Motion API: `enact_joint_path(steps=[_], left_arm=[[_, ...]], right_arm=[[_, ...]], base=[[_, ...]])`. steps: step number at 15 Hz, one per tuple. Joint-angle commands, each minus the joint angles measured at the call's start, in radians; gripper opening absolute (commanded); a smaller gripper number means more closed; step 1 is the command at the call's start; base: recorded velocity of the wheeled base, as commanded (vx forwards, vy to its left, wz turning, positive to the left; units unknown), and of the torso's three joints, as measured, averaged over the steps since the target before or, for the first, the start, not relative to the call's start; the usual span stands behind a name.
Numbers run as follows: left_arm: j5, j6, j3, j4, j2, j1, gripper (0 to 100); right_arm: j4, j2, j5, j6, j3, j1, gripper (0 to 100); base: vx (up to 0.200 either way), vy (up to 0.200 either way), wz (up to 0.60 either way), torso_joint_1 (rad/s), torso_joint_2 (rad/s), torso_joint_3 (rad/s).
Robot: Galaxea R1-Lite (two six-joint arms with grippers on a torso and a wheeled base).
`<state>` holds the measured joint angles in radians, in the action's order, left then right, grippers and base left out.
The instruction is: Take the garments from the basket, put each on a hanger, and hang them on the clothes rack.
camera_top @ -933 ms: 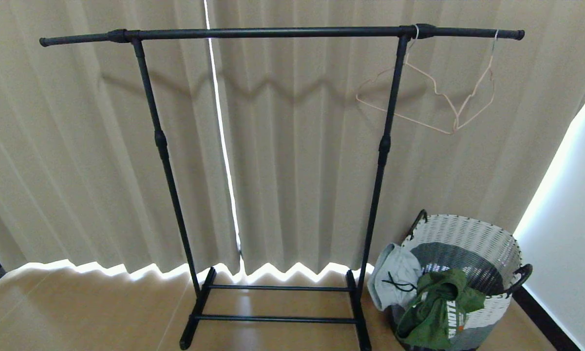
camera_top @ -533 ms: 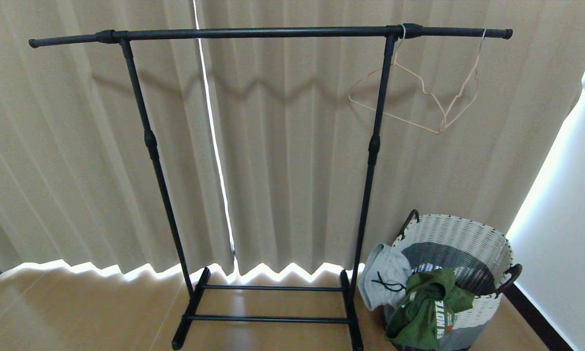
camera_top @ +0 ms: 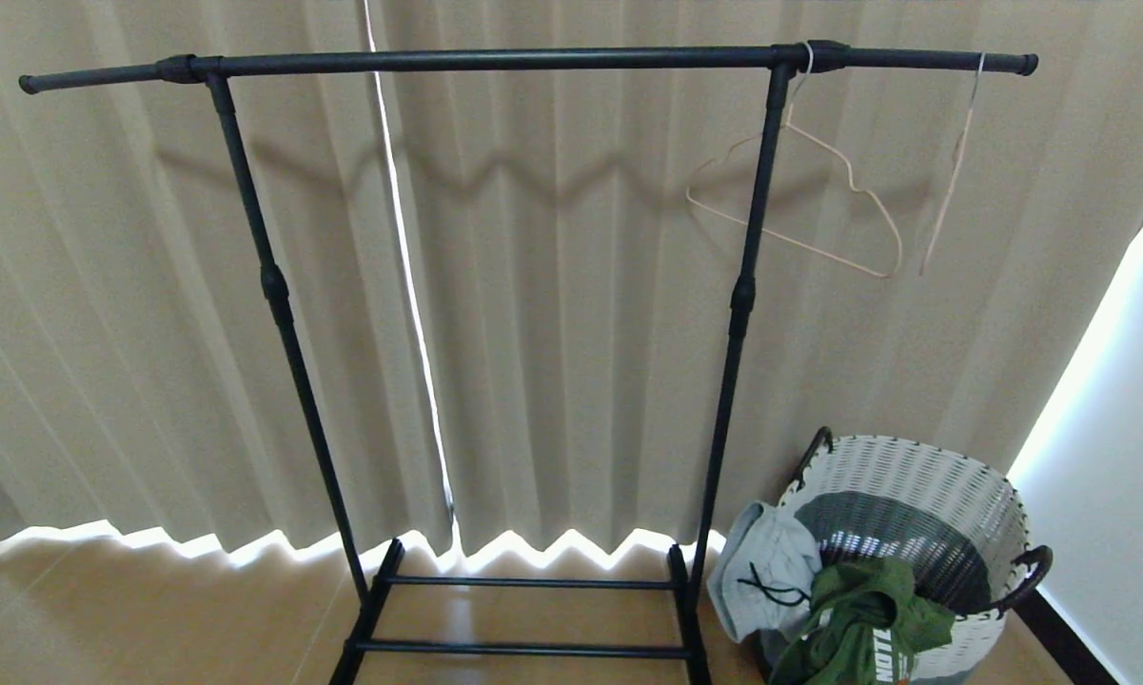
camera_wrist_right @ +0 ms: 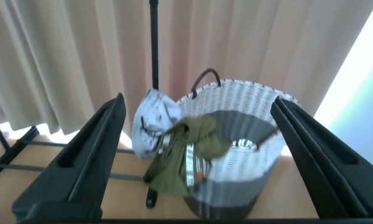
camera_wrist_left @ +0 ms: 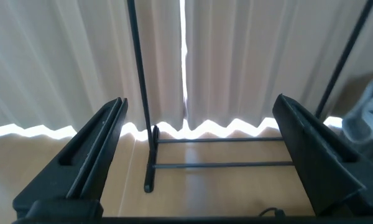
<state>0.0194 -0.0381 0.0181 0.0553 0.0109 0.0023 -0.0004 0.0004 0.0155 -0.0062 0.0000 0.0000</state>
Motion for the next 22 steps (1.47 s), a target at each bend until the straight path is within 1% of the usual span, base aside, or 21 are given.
enact_joint_path(steps=[1, 6, 8, 10, 13, 15, 17, 18, 20, 22], left_arm=[[-0.001, 0.003, 0.000, 0.000, 0.000, 0.001, 100], [0.004, -0.005, 0.000, 0.000, 0.000, 0.001, 100], [0.036, -0.005, 0.000, 0.000, 0.000, 0.001, 100], [0.034, 0.001, 0.000, 0.000, 0.000, 0.001, 100], [0.039, -0.023, 0.000, 0.000, 0.000, 0.001, 100], [0.040, -0.025, 0.000, 0.000, 0.001, 0.001, 100], [0.042, -0.036, 0.000, 0.000, 0.000, 0.001, 100], [0.040, -0.045, 0.000, 0.000, 0.000, 0.001, 100], [0.040, -0.043, 0.000, 0.000, 0.000, 0.001, 100], [0.042, -0.045, 0.000, 0.000, 0.001, 0.001, 100]], right_arm=[[-0.001, 0.000, 0.001, -0.001, 0.000, 0.000, 100], [-0.001, 0.000, 0.001, 0.002, 0.000, 0.000, 100], [-0.001, 0.000, 0.000, 0.005, 0.000, 0.000, 100], [-0.001, 0.000, -0.003, 0.009, 0.000, 0.000, 100], [-0.001, 0.000, 0.001, 0.002, 0.000, 0.000, 100], [-0.001, 0.000, 0.000, 0.000, 0.000, 0.000, 100], [-0.003, 0.000, -0.012, 0.006, 0.000, 0.000, 100], [-0.006, 0.000, -0.068, 0.014, 0.000, 0.000, 100], [-0.006, 0.000, -0.069, 0.009, 0.000, 0.000, 100], [-0.003, 0.000, -0.069, -0.032, 0.000, 0.000, 100]], base=[[0.200, 0.000, 0.00, 0.002, 0.00, 0.002], [0.000, 0.000, 0.00, 0.000, 0.00, 0.000], [0.000, 0.000, 0.00, 0.000, 0.00, 0.000], [0.000, 0.000, 0.00, -0.063, 0.22, 0.156], [0.000, 0.000, 0.00, -0.072, 0.24, 0.168], [0.000, 0.000, 0.00, -0.017, 0.07, 0.049], [0.000, 0.000, 0.00, 0.000, 0.00, 0.000], [0.000, 0.000, 0.00, 0.000, 0.00, 0.000], [0.000, 0.000, 0.00, 0.000, 0.00, 0.000], [0.200, 0.000, 0.00, 0.000, 0.00, 0.002]])
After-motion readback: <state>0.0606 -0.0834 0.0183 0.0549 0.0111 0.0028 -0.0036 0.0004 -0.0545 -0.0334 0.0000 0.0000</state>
